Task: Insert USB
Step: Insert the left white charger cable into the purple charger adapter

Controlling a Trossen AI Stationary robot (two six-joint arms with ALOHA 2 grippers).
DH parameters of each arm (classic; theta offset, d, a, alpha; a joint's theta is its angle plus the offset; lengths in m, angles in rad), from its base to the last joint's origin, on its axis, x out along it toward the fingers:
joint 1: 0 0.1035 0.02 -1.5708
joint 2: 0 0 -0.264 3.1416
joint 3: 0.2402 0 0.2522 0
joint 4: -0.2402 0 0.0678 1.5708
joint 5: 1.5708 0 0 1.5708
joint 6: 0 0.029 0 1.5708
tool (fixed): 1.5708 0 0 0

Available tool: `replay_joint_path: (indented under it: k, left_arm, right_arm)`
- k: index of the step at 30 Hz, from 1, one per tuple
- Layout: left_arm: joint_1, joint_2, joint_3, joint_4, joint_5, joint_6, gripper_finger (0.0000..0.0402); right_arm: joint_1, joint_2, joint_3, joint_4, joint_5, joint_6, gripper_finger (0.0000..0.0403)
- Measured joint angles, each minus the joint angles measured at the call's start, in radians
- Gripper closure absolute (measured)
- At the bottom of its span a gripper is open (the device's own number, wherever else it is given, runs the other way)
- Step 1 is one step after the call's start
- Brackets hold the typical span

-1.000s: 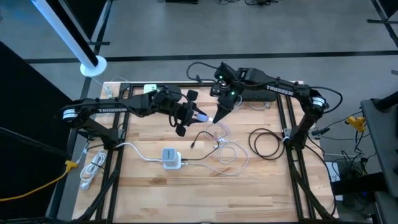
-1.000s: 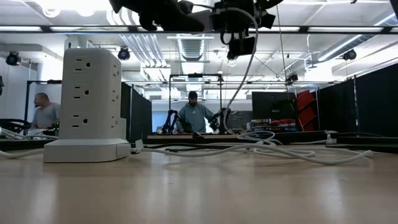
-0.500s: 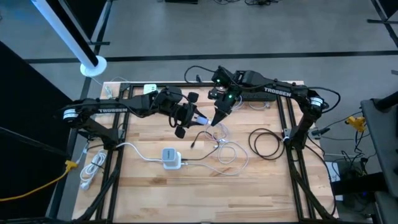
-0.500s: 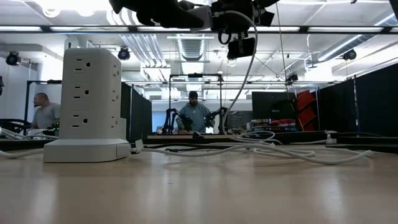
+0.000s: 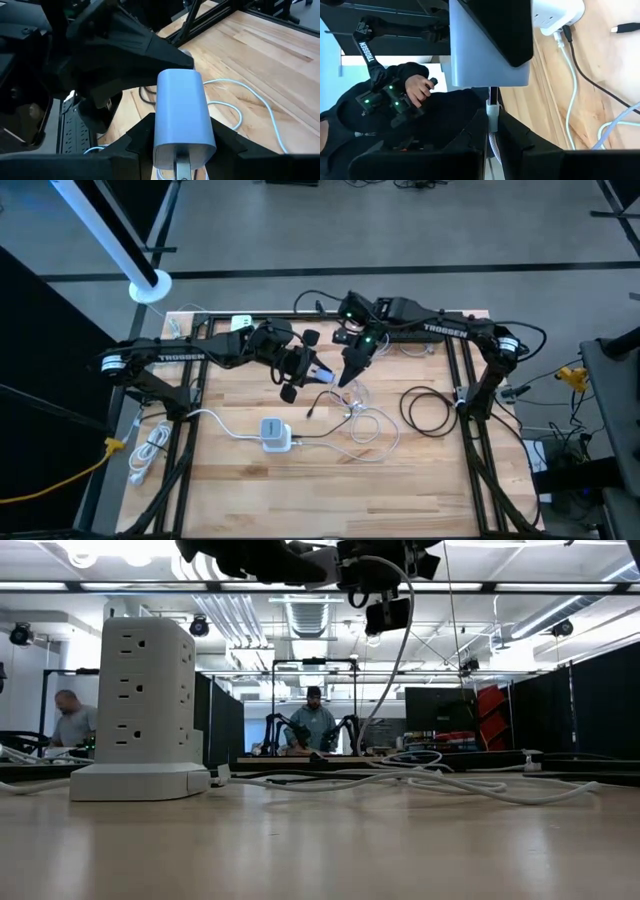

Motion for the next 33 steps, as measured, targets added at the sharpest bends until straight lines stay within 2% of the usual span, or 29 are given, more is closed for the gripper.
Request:
replay_joint_path:
  k: [10, 22, 33]
  left_arm:
    - [-0.012, 0.059, -0.001, 0.009, 0.002, -0.005, 0.0283]
    - [-0.005, 0.014, -0.001, -0.040, -0.006, -0.010, 0.0283]
    - [-0.010, 0.007, -0.001, 0.034, -0.008, -0.009, 0.0283]
  right_arm:
    - [0.002, -0.001, 0.000, 0.048, -0.002, 0.053, 0.0389]
    - [0.002, -0.026, 0.000, 0.045, -0.060, 0.049, 0.0389]
    - [0.008, -0.020, 0.000, 0.036, -0.041, 0.037, 0.0389]
